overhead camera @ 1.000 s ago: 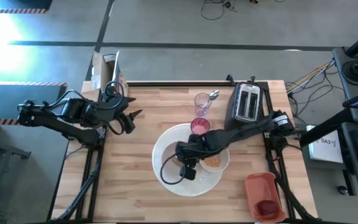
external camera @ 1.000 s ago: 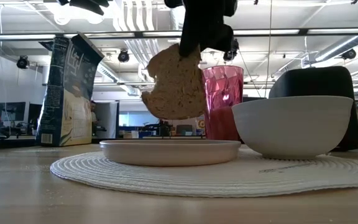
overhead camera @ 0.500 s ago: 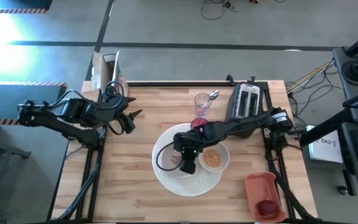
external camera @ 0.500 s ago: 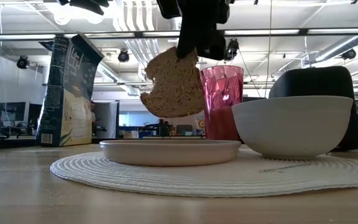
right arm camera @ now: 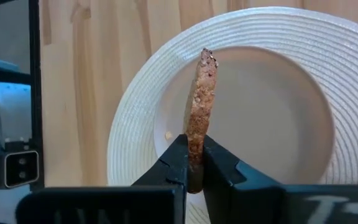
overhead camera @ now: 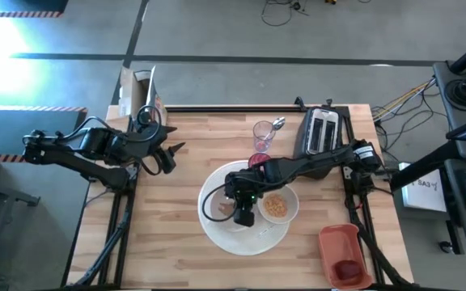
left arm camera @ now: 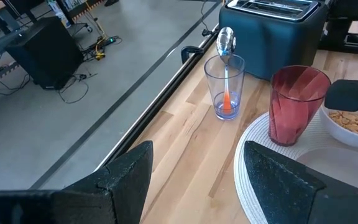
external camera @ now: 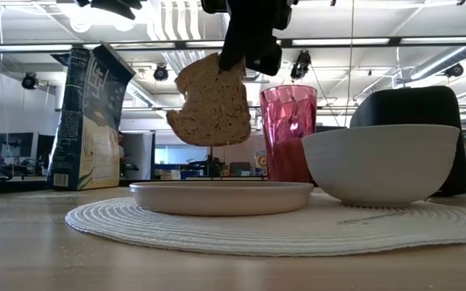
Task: Arrange a breakfast setting
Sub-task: Put the bagel from the toaster on the gray plate, then put the apple from the orange bin on the white placemat to the left of the gray plate
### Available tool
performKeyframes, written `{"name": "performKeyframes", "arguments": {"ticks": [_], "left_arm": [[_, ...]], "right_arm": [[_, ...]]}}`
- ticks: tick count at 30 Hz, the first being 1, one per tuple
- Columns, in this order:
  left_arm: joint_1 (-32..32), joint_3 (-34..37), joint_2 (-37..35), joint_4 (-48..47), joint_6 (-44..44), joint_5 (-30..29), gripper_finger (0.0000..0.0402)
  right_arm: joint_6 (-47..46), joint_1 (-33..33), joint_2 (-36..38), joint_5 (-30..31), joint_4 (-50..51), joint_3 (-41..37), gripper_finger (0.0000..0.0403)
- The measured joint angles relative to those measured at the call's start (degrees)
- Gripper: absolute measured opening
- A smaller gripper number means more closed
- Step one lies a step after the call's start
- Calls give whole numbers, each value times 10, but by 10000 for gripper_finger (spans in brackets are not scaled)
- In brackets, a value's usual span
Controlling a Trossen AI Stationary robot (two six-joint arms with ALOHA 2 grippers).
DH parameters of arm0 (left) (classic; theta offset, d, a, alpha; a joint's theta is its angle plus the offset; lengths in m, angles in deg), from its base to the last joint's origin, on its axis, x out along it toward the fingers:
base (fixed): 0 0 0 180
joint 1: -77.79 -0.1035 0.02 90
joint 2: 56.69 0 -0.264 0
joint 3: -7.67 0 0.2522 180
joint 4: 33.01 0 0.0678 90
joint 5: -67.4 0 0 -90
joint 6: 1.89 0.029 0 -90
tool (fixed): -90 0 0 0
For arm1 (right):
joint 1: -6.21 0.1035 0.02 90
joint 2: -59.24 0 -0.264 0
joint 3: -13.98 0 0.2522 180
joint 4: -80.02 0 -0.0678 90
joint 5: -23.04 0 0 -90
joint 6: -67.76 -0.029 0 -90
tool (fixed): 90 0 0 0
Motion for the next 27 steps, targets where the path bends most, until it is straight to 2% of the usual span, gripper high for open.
{"name": "performKeyframes", "arguments": {"ticks": [14, 18, 23, 27], "left_arm": [[0, 0, 0, -1, 0, 0, 236], [0, 0, 0, -10, 0, 0, 236], [0, 0, 0, -15, -2, 0, 236], [0, 1, 2, -16, -6, 0, 236]], "right_arm": [[10, -7, 0, -11, 12, 0, 124], [-12, -18, 8, -10, 30, 0, 147], [-69, -22, 23, -30, 151, 50, 157], [-142, -10, 28, -3, 268, 99, 152]]}}
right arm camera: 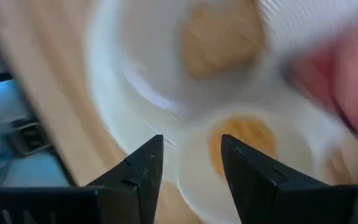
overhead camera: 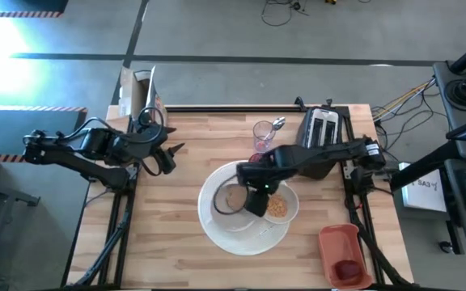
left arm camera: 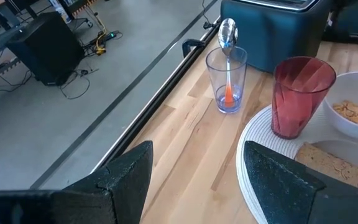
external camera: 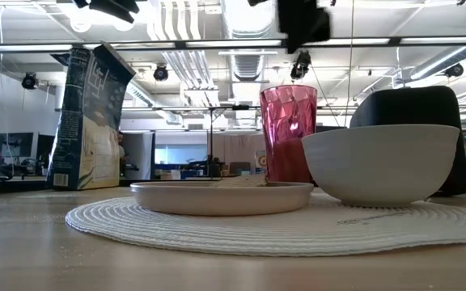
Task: Arrange a breakfast setting
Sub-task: Put the apple from the orange bin on the white placemat to the left of the gray plate
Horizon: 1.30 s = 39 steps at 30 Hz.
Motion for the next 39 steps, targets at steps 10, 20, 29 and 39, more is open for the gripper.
{"name": "performKeyframes", "arguments": {"ticks": [10, 20, 29, 39], "left_arm": [[0, 17, 2, 10, 18, -5, 236], [0, 20, 3, 27, 33, -27, 236], [0, 20, 3, 28, 32, -27, 236], [0, 20, 1, 10, 26, 4, 236]], "right_arm": [[-319, 130, 19, -7, 154, -21, 140], [-475, 273, 41, -12, 177, -47, 135], [-631, 333, 39, -72, 178, -59, 123], [-571, 367, 38, -151, 173, -71, 163]]}}
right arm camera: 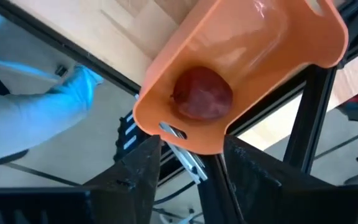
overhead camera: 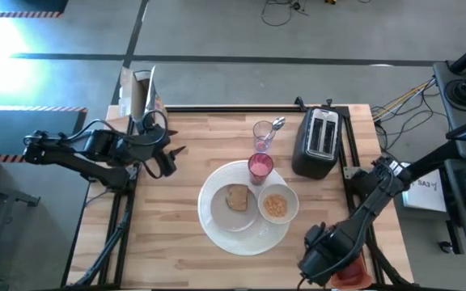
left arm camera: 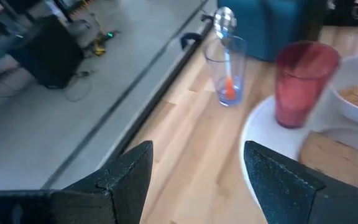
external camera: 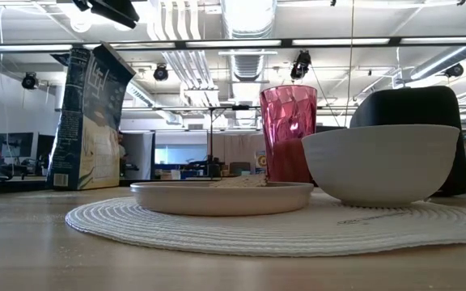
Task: Arrange a breakfast setting
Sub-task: Put the apple from the orange bin on the white placemat to the left of the gray plate
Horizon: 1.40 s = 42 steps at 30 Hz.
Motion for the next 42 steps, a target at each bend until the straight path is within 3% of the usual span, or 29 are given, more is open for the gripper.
{"name": "performKeyframes", "arguments": {"ticks": [4, 10, 17, 23, 29, 32, 39, 42], "left_arm": [[0, 0, -4, -9, -21, 40, 236], [0, 0, -7, -9, -25, 41, 236], [0, 0, -18, -9, -24, 42, 236], [0, 0, -36, -10, -31, 42, 236], [0, 0, -49, -10, -19, 40, 236], [0, 0, -53, -9, -5, 38, 236], [0, 0, -62, -9, -7, 36, 236], [0, 0, -65, -9, -12, 36, 236]], "right_arm": [[-6, 21, 0, 0, -9, -2, 189], [-83, 62, 0, 12, -41, -13, 217], [-167, 102, -1, 25, -84, -57, 220], [-198, 113, -1, -30, -81, -91, 220], [-351, 120, -1, -32, -80, -99, 220], [-322, 120, -1, -30, -80, -101, 219], [-139, 119, -1, -26, -100, -101, 219], [-141, 119, -1, -30, -100, -104, 219]]}}
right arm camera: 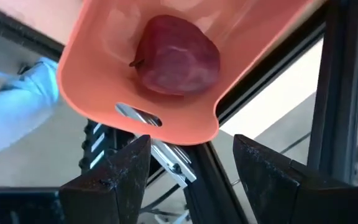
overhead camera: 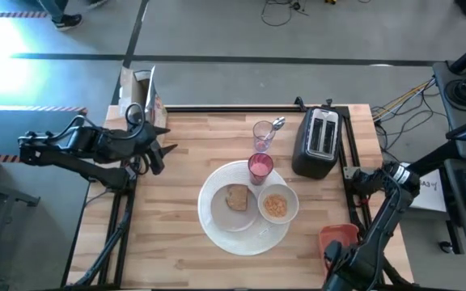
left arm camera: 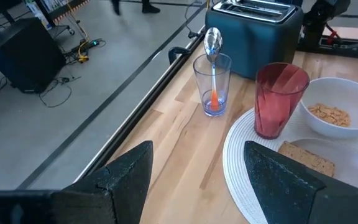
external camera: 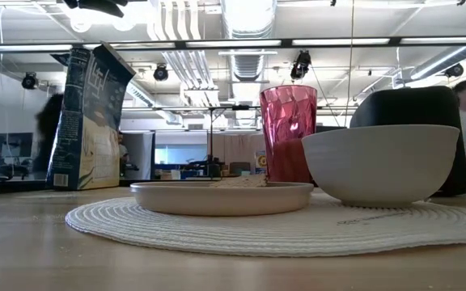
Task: Arrange a breakfast setting
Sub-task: Put the apple from the orange bin on the white placemat to the left of the gray plate
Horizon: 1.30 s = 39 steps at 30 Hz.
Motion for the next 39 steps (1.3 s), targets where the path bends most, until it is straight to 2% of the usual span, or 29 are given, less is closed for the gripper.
{"name": "performKeyframes", "arguments": {"ticks": [4, 8, 16, 25, 33, 39], "left_arm": [[0, 0, -4, 0, 0, 0, 236], [0, 0, -13, 0, -8, 0, 236], [0, 0, -37, 0, -47, 0, 236], [0, 0, -58, 1, -68, -1, 236], [0, 0, -62, 9, -77, -16, 236], [0, -2, -63, 9, -77, -16, 236]], "right_arm": [[-19, 0, 0, -6, -25, -10, 225], [38, 0, 0, -6, -69, -23, 251], [138, 6, 0, -1, -61, -55, 314], [158, 16, 0, 1, -70, -100, 314], [199, 16, 0, 43, -72, -115, 315], [230, 17, 0, 45, -120, -131, 315]]}}
